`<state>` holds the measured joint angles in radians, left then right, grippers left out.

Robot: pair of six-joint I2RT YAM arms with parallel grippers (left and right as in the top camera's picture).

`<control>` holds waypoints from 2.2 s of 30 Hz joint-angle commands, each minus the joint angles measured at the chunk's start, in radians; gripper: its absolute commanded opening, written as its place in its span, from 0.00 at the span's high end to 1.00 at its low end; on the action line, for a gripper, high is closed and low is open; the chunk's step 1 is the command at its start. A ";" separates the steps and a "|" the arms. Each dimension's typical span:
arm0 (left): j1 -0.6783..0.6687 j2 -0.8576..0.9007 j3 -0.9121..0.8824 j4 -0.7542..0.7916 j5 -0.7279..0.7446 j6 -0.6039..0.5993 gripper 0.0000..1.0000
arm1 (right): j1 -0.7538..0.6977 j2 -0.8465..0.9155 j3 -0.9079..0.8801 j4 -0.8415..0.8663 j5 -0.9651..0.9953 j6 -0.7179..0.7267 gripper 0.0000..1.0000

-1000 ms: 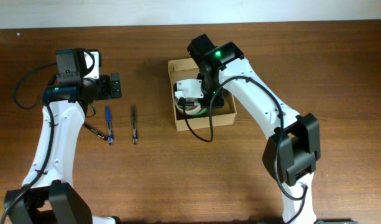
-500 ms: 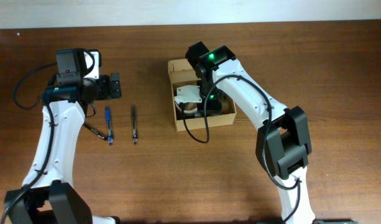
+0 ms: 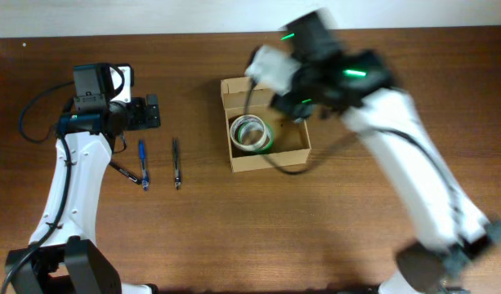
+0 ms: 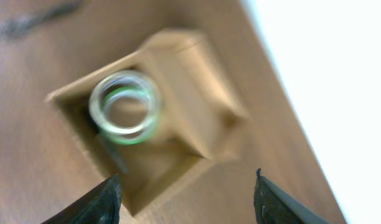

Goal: Pack container

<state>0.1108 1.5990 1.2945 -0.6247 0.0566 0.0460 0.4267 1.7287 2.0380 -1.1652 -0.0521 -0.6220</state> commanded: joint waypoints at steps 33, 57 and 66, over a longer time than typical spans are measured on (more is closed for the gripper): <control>0.184 0.403 0.038 -0.299 -0.071 -0.642 0.30 | -0.808 0.011 0.007 -0.190 -0.136 0.616 0.01; 0.185 0.399 -0.015 -0.210 -0.020 -0.617 0.98 | -0.808 0.011 0.007 -0.190 -0.136 0.616 0.01; 0.168 0.336 0.546 -0.525 0.067 -0.066 0.98 | -0.808 0.011 0.007 -0.190 -0.136 0.616 0.01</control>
<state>0.2947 1.9831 1.6180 -1.0958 0.0399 -0.3164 -0.3782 1.7359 2.0449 -1.3571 -0.1791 -0.0067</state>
